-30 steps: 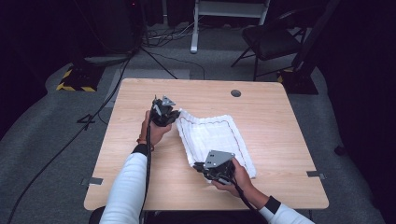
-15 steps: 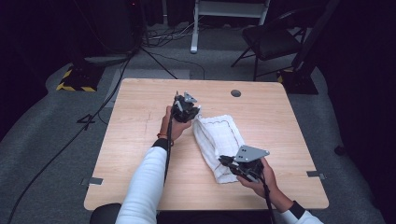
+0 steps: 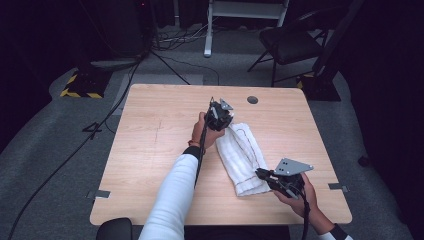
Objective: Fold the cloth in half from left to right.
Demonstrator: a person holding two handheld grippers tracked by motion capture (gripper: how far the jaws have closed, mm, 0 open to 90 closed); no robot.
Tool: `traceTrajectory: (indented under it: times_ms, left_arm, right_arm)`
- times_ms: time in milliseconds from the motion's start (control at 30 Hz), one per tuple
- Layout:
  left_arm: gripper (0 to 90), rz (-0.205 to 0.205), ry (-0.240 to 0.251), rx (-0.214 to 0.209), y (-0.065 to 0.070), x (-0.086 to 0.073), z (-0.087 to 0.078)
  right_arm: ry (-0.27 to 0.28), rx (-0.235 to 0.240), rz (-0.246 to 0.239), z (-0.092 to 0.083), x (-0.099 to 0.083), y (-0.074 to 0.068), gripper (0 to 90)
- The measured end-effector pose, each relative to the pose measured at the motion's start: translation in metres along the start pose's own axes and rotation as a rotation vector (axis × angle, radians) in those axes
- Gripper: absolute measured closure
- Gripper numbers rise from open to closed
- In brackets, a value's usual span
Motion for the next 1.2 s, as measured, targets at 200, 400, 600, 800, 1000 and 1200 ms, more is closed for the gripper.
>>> traceTrajectory:
  times_ms: [200,400,600,800,1000,1200]
  left_arm:
    - [86.8,0.008,-0.01,-0.015,0.009,0.006,0.021]
    - [86.6,0.007,-0.017,-0.025,0.017,0.009,0.038]
    - [75.4,0.037,-0.033,-0.042,0.03,0.008,0.039]
    - [51.1,0.067,-0.019,-0.054,0.042,0.0,0.008]
    - [30.6,0.164,-0.099,-0.05,0.071,-0.034,-0.02]
    - [27.8,0.222,-0.146,-0.159,0.111,-0.071,-0.032]
  right_arm:
    - [-0.031,-0.007,-0.004,-0.003,-0.013,0.007,85.2]
    - [-0.063,-0.014,0.005,-0.004,-0.026,0.011,85.0]
    - [-0.118,-0.018,-0.005,-0.005,-0.042,0.013,81.1]
    - [-0.152,-0.045,0.008,-0.012,-0.056,0.018,78.2]
    - [-0.145,-0.088,0.053,-0.011,-0.056,0.031,64.7]
    - [-0.18,-0.112,0.03,0.002,-0.06,0.046,70.5]
Point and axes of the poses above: each handheld gripper's, and its own axes: z roughly forward along the jaws, x roughly out of its top, y roughly to its right, the point moved 6 cm from there along z, roughly forward along the jaws, and after that the axes turned 10 degrees about -x, right-handed, at the moved point
